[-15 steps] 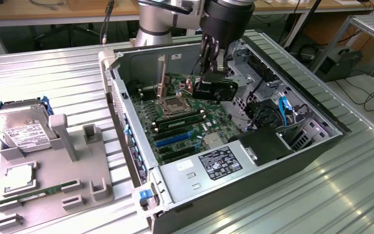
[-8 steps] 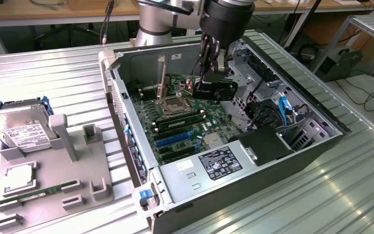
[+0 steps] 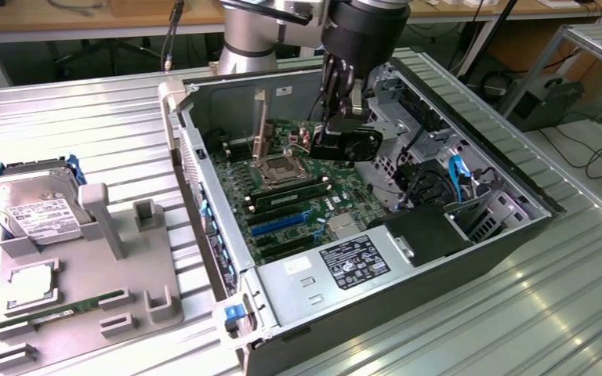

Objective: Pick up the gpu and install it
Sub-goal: 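Insert the gpu into the slot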

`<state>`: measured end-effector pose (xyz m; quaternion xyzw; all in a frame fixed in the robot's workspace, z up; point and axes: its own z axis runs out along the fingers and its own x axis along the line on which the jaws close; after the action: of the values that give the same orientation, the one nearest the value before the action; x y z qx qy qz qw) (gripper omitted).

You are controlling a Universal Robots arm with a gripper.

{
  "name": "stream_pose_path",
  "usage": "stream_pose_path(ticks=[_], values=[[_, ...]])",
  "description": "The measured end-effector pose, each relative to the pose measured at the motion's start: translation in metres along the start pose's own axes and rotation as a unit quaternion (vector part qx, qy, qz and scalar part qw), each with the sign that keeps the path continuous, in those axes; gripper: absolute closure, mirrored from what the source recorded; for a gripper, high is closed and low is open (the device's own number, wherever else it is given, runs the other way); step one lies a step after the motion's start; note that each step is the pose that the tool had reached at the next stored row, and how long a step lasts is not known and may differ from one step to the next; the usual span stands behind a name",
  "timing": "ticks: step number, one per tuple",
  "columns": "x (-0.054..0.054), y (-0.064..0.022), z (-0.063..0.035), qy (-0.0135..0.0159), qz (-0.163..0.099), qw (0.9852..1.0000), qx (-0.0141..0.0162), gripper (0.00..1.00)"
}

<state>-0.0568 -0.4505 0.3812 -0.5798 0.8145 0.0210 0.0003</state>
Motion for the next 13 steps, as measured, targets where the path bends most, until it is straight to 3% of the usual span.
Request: stream_pose_path(ticks=[13], values=[[0.0000, -0.0001, 0.0000, 0.0009, -0.026, 0.9997, -0.0006, 0.74]])
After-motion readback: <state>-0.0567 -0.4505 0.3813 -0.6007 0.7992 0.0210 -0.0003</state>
